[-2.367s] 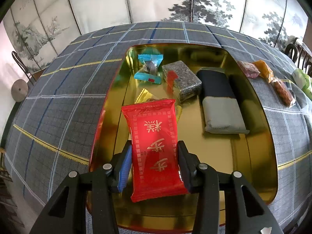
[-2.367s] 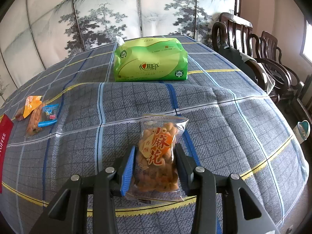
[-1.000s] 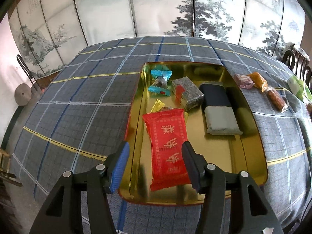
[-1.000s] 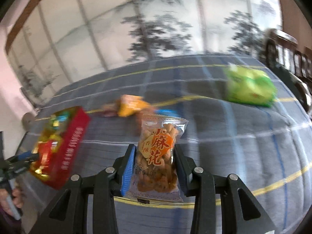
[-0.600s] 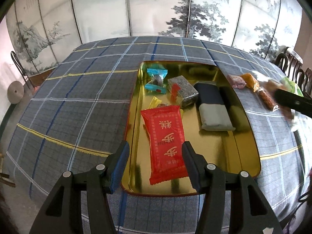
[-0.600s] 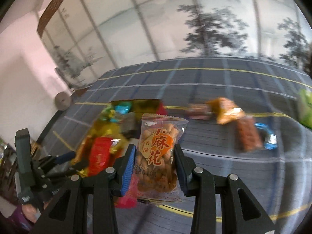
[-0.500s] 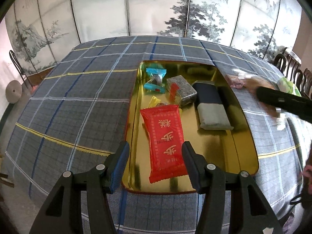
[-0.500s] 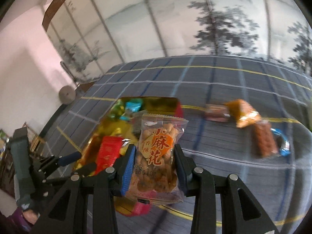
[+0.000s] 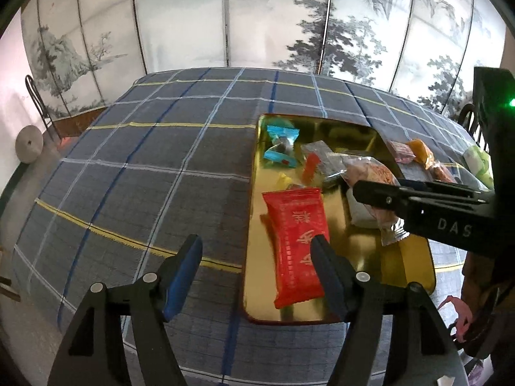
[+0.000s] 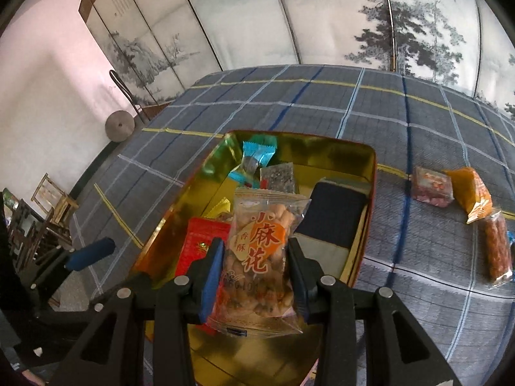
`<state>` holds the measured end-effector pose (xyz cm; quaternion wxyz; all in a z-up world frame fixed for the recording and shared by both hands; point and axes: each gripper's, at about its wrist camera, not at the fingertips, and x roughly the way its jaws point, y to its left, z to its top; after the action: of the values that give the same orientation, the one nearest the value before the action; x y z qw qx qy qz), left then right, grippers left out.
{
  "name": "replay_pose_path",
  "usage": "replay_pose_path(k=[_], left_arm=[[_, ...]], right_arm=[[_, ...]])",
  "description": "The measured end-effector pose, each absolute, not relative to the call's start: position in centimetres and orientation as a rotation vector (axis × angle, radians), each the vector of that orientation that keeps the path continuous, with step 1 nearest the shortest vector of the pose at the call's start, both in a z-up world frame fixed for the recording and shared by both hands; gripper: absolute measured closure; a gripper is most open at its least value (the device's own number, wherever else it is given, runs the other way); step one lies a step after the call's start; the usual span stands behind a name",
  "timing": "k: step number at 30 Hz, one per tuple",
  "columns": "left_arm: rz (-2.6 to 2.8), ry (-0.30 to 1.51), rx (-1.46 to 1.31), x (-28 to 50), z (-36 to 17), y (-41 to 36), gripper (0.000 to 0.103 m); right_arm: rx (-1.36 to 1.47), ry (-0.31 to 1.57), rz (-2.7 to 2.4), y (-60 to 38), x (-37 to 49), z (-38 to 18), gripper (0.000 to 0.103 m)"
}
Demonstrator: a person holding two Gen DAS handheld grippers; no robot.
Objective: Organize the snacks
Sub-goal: 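Lower the clear snack bag into the tray with the right gripper and release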
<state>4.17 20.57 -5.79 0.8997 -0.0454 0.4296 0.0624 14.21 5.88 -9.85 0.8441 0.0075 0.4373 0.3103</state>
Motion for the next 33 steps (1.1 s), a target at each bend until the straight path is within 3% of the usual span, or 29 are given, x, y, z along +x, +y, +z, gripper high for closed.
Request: replay_pose_path(k=[33], left_arm=[[0.144, 0.922, -0.138, 4.2, -7.3, 22.3, 0.03]], right_arm=[[-0.009, 0.966, 0.646, 7.5, 15.0, -11.4, 0.063]])
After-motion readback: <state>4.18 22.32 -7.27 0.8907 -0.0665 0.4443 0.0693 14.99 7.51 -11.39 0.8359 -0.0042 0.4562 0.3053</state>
